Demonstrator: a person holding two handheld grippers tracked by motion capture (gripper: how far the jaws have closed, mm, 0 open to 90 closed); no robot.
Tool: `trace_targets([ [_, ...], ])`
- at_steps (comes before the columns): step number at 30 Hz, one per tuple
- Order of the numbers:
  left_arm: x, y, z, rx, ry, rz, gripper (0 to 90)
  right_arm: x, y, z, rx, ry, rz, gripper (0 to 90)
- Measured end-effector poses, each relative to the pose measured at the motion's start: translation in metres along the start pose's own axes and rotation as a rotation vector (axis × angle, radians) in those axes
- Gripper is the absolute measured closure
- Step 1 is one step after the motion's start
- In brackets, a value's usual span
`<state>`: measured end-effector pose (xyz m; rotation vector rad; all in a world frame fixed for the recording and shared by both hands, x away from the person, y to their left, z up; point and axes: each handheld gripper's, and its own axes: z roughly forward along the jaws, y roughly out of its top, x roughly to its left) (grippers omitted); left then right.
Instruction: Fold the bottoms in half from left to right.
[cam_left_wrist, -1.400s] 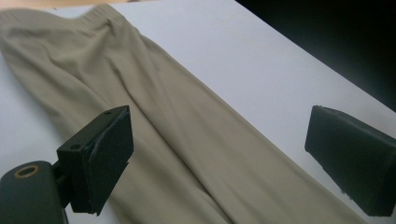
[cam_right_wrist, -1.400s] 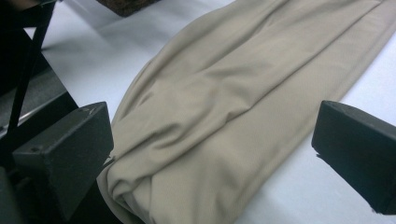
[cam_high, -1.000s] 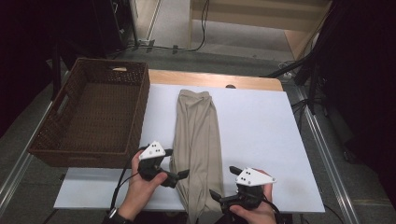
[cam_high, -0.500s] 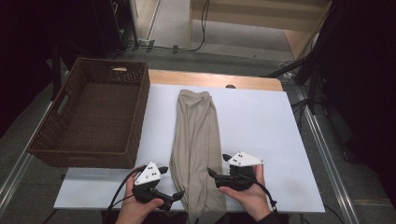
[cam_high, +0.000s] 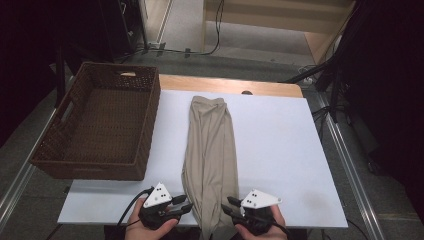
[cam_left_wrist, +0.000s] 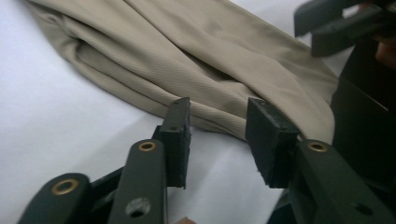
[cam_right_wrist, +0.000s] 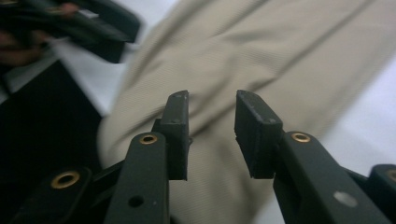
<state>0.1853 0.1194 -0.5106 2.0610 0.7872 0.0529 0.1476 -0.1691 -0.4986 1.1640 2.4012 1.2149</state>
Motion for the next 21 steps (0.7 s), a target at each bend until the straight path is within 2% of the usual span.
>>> trace_targets([
  [4,-0.006,-0.001,0.002,0.018,-0.025,0.000,63.5,0.020,-0.005,0.002,0.024,0.038,-0.021,61.9],
  [6,-0.008,-0.001,0.003,0.029,-0.047,0.009,67.1,0.027,-0.008,0.007,0.037,0.020,-0.014,54.7],
  [8,-0.009,0.001,0.004,0.025,-0.091,0.012,78.3,0.032,-0.010,0.014,0.047,0.039,0.000,49.8],
  [10,-0.011,0.003,0.003,-0.008,-0.096,0.028,87.5,0.040,-0.010,0.019,0.033,0.025,-0.008,49.9],
  [12,-0.014,0.005,0.002,-0.027,-0.094,0.048,90.0,0.048,-0.008,0.020,-0.005,-0.009,-0.027,52.7],
  [14,-0.015,0.007,0.004,-0.018,-0.110,0.059,90.0,0.055,-0.006,0.023,-0.006,-0.018,-0.041,53.3],
  [15,-0.014,0.006,0.007,-0.003,-0.100,0.061,90.0,0.057,-0.007,0.026,0.004,-0.022,-0.044,54.6],
  [16,-0.014,0.005,0.010,0.018,-0.095,0.060,90.0,0.057,-0.008,0.030,0.017,-0.032,-0.044,60.2],
  [17,-0.013,0.004,0.014,0.032,-0.093,0.057,90.0,0.057,-0.009,0.033,0.035,-0.044,-0.042,62.0],
  [19,-0.013,0.002,0.020,0.075,-0.074,0.067,90.0,0.054,-0.009,0.032,0.034,-0.033,-0.016,72.5],
  [21,-0.013,0.002,0.021,0.077,-0.078,0.064,90.0,0.051,-0.007,0.028,0.040,-0.026,-0.027,80.4],
])
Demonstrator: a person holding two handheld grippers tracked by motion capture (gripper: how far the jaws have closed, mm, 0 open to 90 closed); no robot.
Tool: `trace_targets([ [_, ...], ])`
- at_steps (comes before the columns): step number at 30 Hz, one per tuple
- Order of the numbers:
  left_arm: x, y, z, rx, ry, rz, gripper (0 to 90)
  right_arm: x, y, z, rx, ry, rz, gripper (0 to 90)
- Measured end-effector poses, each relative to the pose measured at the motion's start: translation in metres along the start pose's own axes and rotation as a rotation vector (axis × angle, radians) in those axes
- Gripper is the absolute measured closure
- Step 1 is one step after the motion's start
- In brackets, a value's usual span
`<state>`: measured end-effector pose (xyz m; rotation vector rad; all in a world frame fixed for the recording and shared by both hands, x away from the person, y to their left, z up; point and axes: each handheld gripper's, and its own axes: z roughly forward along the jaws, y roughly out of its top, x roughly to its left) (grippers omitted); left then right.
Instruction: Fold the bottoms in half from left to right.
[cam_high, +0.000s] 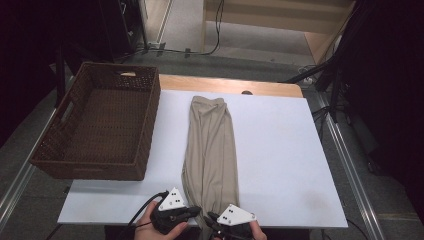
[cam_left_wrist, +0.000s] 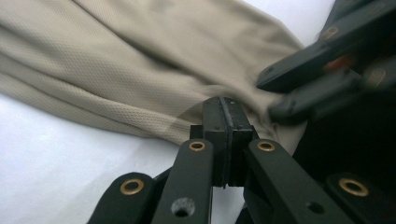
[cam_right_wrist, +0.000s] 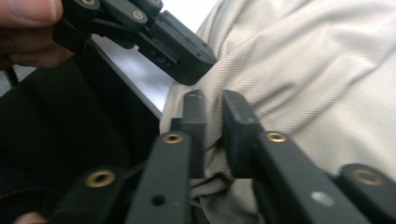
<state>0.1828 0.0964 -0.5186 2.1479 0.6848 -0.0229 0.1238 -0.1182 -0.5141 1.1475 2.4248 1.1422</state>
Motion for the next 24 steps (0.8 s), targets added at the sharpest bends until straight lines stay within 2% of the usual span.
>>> trace_targets([
  [7,0.003,0.001,0.000,0.015,-0.016,-0.009,90.0,-0.023,-0.005,-0.025,-0.017,0.038,0.041,83.6],
  [13,0.005,0.002,0.000,0.023,-0.031,-0.017,90.0,-0.048,-0.014,-0.051,-0.044,0.022,0.082,83.4],
  [16,0.006,0.003,0.000,0.026,-0.032,-0.017,90.0,-0.059,-0.018,-0.062,-0.069,0.035,0.100,83.0],
  [20,0.006,0.003,0.000,0.030,-0.034,-0.015,90.0,-0.061,-0.019,-0.068,-0.081,0.029,0.092,83.1],
  [24,0.006,0.004,-0.001,0.035,-0.029,-0.006,90.0,-0.052,-0.014,-0.064,-0.081,0.032,0.057,83.1],
])
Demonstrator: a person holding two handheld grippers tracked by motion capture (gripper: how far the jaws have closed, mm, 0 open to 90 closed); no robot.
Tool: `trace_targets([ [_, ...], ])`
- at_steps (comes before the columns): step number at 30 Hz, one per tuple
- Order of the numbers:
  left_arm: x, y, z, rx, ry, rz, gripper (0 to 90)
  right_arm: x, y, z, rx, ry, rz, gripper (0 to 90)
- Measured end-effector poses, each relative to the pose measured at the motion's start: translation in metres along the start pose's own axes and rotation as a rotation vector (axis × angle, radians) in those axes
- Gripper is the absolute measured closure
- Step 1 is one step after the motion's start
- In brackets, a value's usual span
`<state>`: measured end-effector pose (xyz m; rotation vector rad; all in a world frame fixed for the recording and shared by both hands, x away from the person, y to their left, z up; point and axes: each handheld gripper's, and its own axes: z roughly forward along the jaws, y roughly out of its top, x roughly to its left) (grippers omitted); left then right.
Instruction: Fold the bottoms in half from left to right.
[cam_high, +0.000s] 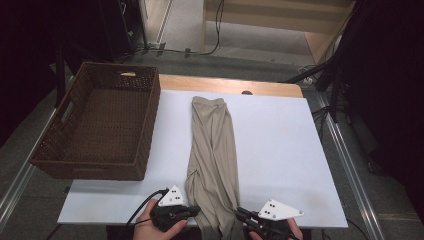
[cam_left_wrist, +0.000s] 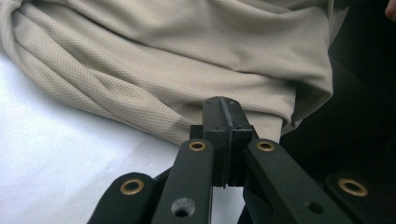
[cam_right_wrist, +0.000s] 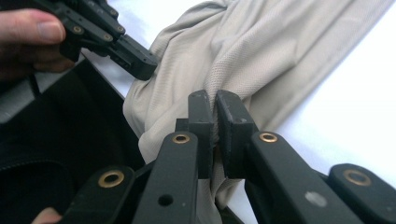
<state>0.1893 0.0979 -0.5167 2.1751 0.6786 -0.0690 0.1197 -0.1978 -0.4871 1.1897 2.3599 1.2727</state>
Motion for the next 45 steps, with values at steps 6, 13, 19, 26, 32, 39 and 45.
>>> trace_targets([
  [6,0.003,-0.001,-0.005,0.001,0.032,0.004,90.0,-0.014,-0.003,-0.001,0.057,-0.109,0.057,77.9],
  [13,0.008,-0.001,-0.025,-0.057,0.056,-0.008,83.9,-0.016,-0.004,-0.008,-0.011,-0.156,0.065,61.3],
  [19,0.014,-0.002,-0.022,-0.076,0.102,-0.065,60.4,0.027,0.002,0.023,-0.001,0.031,-0.032,67.1],
  [26,0.019,-0.001,-0.037,-0.132,0.119,-0.053,61.5,0.065,0.010,0.078,0.090,0.062,-0.111,64.5],
  [32,0.027,-0.002,-0.049,-0.160,0.071,-0.053,85.8,0.065,0.011,0.083,0.103,0.004,-0.092,87.9],
  [39,0.027,-0.002,-0.044,-0.141,0.051,-0.051,87.3,0.083,0.021,0.084,0.080,0.123,-0.124,77.2],
  [45,0.022,-0.001,-0.036,-0.117,0.017,-0.031,86.8,0.062,0.020,0.061,0.035,0.112,-0.115,69.5],
])
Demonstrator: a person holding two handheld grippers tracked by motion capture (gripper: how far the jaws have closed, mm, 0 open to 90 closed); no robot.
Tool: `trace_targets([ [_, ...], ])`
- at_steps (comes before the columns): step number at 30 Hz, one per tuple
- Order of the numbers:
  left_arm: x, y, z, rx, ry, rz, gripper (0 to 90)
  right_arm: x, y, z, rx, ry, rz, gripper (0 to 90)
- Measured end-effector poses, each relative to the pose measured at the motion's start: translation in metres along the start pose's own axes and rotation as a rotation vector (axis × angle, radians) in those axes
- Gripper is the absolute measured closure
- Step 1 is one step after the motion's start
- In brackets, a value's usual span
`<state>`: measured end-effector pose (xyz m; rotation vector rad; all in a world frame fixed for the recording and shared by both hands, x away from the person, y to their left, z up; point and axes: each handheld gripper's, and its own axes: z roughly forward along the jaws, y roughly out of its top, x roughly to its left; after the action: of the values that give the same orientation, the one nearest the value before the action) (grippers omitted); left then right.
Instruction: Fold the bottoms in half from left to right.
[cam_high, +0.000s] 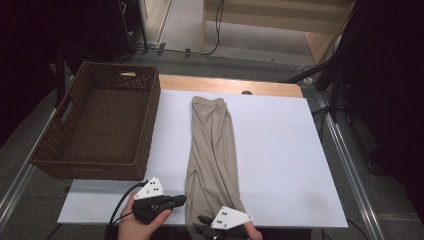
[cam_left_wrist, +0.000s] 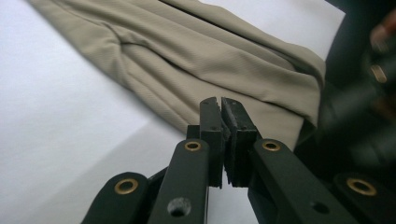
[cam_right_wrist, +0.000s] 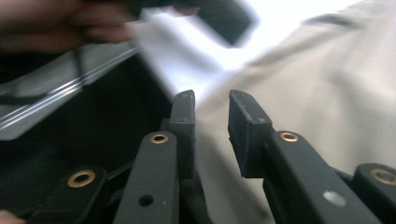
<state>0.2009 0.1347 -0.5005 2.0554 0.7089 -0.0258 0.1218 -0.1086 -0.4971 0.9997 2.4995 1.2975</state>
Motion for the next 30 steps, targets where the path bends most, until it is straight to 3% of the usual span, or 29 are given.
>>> trace_targets([
  [2,-0.004,0.000,0.006,0.013,-0.023,0.015,86.9,-0.014,-0.006,-0.008,0.004,-0.065,0.041,69.0],
  [6,-0.009,0.001,0.016,0.049,-0.049,0.044,87.4,-0.026,-0.014,-0.010,0.041,-0.163,0.054,63.6],
  [11,-0.010,-0.001,0.022,0.105,-0.036,0.065,89.3,-0.025,-0.016,0.002,0.090,-0.186,0.036,61.7],
  [15,-0.010,-0.004,0.024,0.136,-0.023,0.075,89.6,-0.024,-0.016,0.004,0.098,-0.250,0.024,80.5],
  [18,-0.008,-0.004,0.024,0.137,-0.030,0.067,89.7,-0.029,-0.015,0.002,0.102,-0.242,0.055,86.3],
  [30,-0.008,-0.003,0.024,0.138,-0.034,0.056,89.7,-0.022,0.004,-0.015,0.019,-0.191,0.063,86.9],
])
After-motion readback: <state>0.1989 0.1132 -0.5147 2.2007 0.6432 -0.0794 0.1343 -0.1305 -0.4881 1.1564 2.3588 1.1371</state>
